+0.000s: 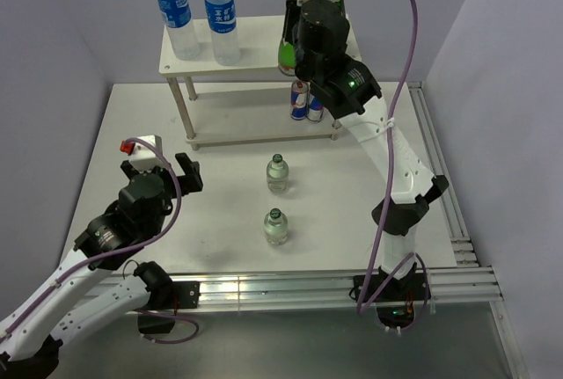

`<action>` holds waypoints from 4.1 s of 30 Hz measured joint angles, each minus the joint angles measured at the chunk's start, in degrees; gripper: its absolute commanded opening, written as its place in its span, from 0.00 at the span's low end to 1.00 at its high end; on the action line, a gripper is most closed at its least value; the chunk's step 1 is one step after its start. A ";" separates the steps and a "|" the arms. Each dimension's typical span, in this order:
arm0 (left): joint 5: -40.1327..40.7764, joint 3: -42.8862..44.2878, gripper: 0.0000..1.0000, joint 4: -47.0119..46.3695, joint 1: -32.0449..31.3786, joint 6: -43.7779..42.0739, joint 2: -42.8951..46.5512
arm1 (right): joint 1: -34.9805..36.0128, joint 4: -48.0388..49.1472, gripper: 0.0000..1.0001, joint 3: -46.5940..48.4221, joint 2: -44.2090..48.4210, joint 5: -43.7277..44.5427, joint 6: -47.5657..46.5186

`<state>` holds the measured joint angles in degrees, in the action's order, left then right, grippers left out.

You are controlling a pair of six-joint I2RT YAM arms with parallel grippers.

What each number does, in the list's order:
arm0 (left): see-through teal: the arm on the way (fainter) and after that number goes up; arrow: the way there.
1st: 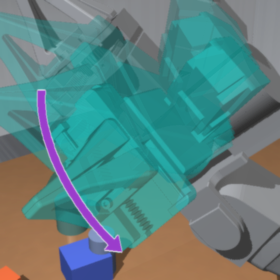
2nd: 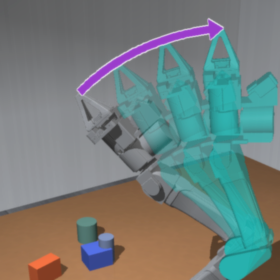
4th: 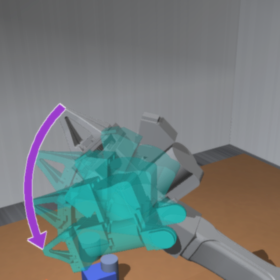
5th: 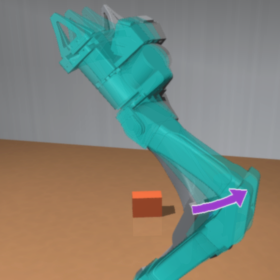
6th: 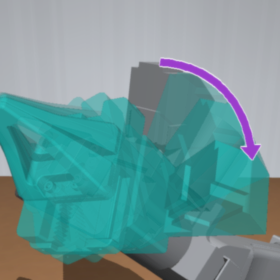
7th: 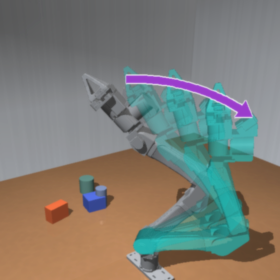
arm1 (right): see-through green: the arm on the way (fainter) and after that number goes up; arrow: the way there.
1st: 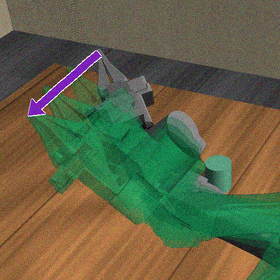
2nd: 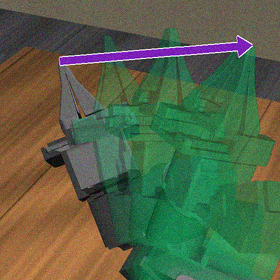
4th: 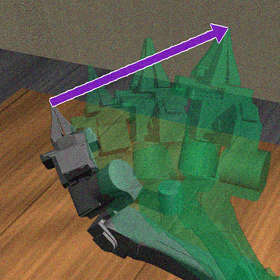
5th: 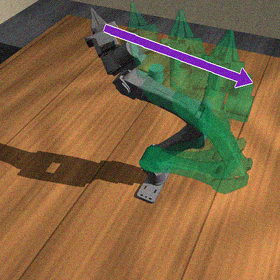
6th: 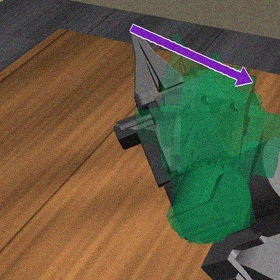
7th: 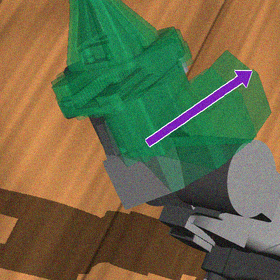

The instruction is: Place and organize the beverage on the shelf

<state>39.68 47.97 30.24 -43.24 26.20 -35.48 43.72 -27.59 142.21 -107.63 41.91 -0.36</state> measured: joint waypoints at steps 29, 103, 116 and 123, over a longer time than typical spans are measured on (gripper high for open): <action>-2.29 -0.24 0.95 -0.44 2.29 0.00 0.52 | -9.16 7.80 0.00 1.97 -6.03 -6.12 -0.57; -3.37 -0.72 0.94 -0.44 2.56 -0.04 1.88 | -4.83 17.66 1.00 -20.52 12.00 -4.22 5.25; -7.23 2.12 0.91 -0.15 -7.91 1.22 -11.69 | 17.25 15.19 1.00 -68.74 48.83 7.61 18.71; 2.91 5.49 0.92 -1.99 -28.74 6.95 -15.69 | 23.19 4.48 1.00 -81.02 58.29 9.90 30.82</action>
<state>42.59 53.45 28.25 -71.99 33.15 -51.18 66.92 -23.11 61.19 -49.34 51.81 30.46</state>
